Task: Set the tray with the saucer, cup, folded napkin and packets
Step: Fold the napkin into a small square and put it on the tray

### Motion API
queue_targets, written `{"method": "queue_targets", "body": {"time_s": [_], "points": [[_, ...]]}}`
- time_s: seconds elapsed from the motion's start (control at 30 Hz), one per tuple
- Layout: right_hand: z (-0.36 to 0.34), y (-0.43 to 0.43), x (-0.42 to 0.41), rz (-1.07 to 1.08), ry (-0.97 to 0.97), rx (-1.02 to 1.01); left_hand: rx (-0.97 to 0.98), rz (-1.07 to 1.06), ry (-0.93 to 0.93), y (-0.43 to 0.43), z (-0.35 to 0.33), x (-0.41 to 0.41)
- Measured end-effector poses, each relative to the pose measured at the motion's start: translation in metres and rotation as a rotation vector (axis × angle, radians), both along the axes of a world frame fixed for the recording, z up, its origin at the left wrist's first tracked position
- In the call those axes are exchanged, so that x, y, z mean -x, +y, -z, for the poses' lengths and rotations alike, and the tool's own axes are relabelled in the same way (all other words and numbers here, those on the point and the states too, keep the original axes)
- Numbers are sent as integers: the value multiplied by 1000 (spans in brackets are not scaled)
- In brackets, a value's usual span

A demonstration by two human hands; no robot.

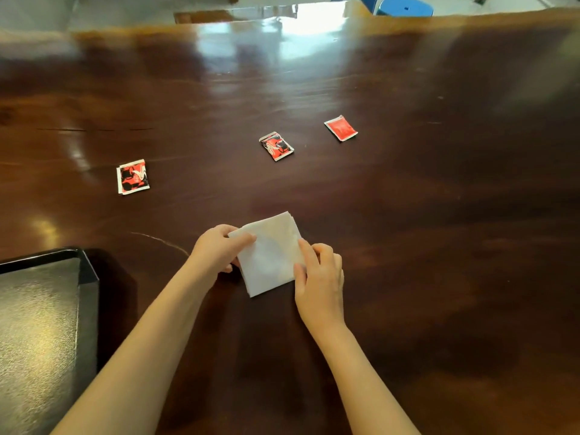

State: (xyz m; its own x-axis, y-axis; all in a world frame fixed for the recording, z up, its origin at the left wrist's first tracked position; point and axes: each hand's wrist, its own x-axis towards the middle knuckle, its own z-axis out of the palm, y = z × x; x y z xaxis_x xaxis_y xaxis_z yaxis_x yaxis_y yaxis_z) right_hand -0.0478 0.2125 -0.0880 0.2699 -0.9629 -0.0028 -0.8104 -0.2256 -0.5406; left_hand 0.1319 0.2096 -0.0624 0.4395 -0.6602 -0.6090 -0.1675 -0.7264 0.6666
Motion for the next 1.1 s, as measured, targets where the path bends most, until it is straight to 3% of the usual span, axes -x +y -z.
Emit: {"method": "queue_targets", "body": {"time_s": [0.13,0.2,0.37,0.47,0.6,0.7,0.8,0.9,1.1], "points": [[3,0,-3,37,-37,22,-45,261,-341,-7,1,0],[5,0,-3,47,-44,24,12,328,-409,-13,-2,-1],[7,-3,-1,10,-89,26,-115,461,-107,-36,-22,0],[6,-7,2,60,-219,-35,-116,522,-87,-31,-27,4],[-12,-9,2,304,-546,-366,150,320,126,3,-40,9],[-37,-10,-11,318,-704,-534,319,137,275,33,-59,14],[-69,-5,-34,234,-622,-405,425,-42,269,59,-81,13],[-100,7,-62,123,-599,-269,483,-174,140,92,-103,2],[-144,53,-116,-108,-597,-248,550,-390,-76,162,-136,-32]]}}
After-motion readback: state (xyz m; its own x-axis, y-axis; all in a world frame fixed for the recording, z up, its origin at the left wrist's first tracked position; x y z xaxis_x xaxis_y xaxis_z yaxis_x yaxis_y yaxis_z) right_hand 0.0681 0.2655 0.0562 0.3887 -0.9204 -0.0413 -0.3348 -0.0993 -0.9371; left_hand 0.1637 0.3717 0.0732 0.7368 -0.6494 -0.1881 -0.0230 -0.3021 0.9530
